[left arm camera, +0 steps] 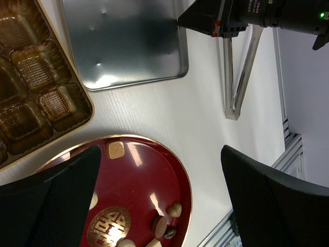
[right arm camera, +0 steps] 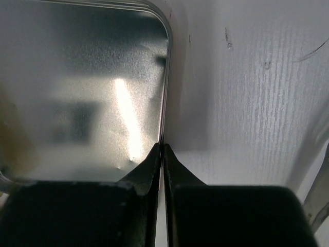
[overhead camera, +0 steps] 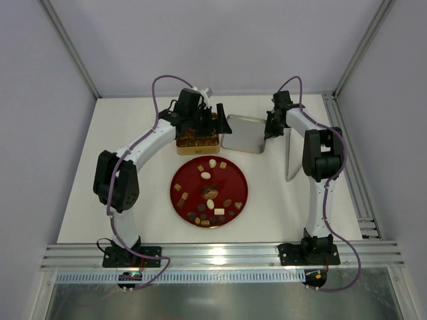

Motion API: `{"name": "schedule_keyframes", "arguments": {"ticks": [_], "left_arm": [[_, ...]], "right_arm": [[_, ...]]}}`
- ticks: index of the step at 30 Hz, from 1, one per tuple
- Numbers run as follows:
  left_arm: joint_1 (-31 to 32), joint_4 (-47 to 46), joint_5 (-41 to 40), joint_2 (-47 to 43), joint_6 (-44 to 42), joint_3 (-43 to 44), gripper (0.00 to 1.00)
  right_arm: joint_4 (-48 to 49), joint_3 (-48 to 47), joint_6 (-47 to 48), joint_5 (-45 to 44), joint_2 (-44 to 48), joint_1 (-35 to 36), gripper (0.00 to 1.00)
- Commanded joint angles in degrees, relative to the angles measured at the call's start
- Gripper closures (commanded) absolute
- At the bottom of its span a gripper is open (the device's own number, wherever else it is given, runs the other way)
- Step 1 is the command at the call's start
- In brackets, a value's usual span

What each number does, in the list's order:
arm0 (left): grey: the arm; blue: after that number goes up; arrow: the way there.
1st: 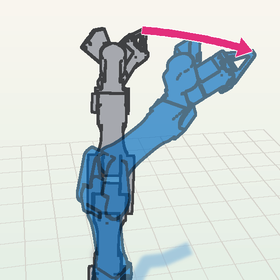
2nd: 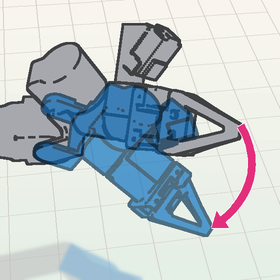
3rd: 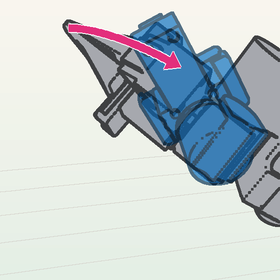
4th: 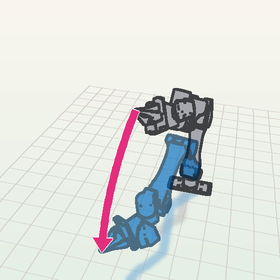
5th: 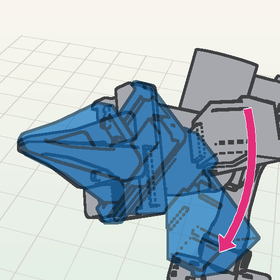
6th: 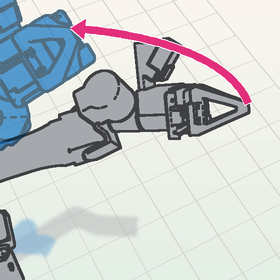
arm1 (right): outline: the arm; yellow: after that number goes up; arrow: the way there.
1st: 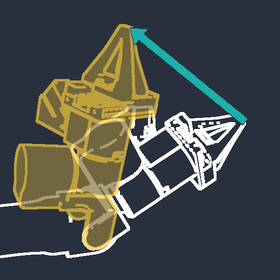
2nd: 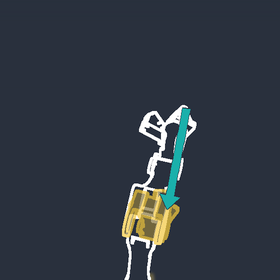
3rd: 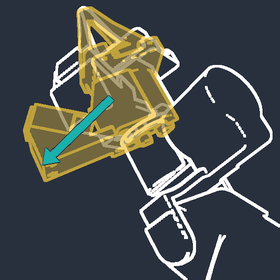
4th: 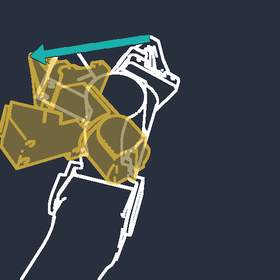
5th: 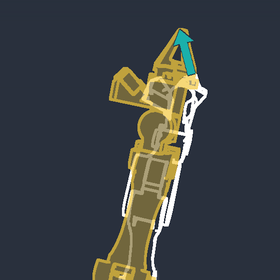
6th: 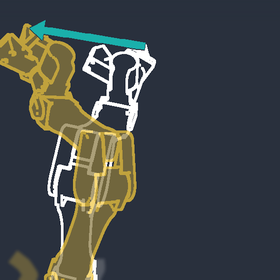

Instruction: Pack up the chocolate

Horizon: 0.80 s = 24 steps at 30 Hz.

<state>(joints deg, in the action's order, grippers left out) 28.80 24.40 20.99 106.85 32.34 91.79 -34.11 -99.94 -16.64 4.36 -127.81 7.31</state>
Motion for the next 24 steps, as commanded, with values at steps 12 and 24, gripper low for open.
{"name": "schedule_keyframes", "arguments": {"ticks": [12, 24], "left_arm": [[-0.1, -1.7, 2.5, 5.3, 0.2, 7.1, 0.05], [-0.5, 0.2, 3.1, 9.1, 0.1, 11.6, 0.05]], "right_arm": [[2.5, 4.2, -1.2, 9.3, 10.5, -5.2, 0.96], [4.8, 9.7, -3.1, 14.8, 17.1, -8.4, 0.96]]}}
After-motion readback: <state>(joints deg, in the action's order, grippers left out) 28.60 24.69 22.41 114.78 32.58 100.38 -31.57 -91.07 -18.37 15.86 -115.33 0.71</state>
